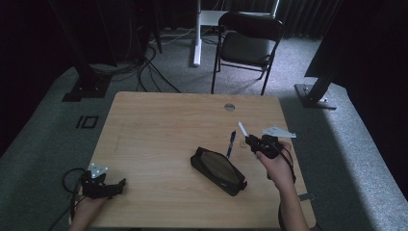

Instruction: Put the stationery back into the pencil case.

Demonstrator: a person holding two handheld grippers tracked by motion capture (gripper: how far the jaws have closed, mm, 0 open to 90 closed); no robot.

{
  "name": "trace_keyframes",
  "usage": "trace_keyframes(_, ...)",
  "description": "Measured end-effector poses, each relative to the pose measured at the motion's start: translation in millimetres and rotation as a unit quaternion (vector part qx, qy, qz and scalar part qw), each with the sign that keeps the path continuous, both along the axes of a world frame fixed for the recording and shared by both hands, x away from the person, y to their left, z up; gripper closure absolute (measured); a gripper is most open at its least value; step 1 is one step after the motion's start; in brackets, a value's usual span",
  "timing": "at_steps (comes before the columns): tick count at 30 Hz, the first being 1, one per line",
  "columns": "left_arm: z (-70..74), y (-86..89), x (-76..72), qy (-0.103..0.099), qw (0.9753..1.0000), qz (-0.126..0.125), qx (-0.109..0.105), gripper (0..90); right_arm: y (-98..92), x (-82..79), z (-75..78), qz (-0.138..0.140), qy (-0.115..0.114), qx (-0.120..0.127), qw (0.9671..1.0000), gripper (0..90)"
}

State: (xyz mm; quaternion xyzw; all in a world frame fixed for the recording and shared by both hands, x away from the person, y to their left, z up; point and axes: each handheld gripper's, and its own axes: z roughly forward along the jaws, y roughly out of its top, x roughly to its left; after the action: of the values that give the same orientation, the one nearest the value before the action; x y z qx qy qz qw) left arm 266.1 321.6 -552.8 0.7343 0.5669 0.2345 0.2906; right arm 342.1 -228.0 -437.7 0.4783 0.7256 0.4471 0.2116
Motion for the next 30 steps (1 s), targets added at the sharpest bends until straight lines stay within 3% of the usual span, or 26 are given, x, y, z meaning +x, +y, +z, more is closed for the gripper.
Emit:
trace_keyframes(15,0.0,0.1,0.1,0.0,1.0,0.0,0.0,0.3,23.8,-16.2,15.2,0.067,-0.011,0.008,0.9977,78.5)
trace_keyframes(21,0.0,0.0,0.0,0.0,1.0,0.0,0.0,0.3,32.3,-20.5,14.7,0.093,-0.004,0.012,0.9956,78.5)
trace_keyframes(30,0.0,0.0,0.0,0.0,1.0,0.0,0.0,0.3,42.1,-25.3,13.0,0.131,0.001,-0.002,0.9914,78.5)
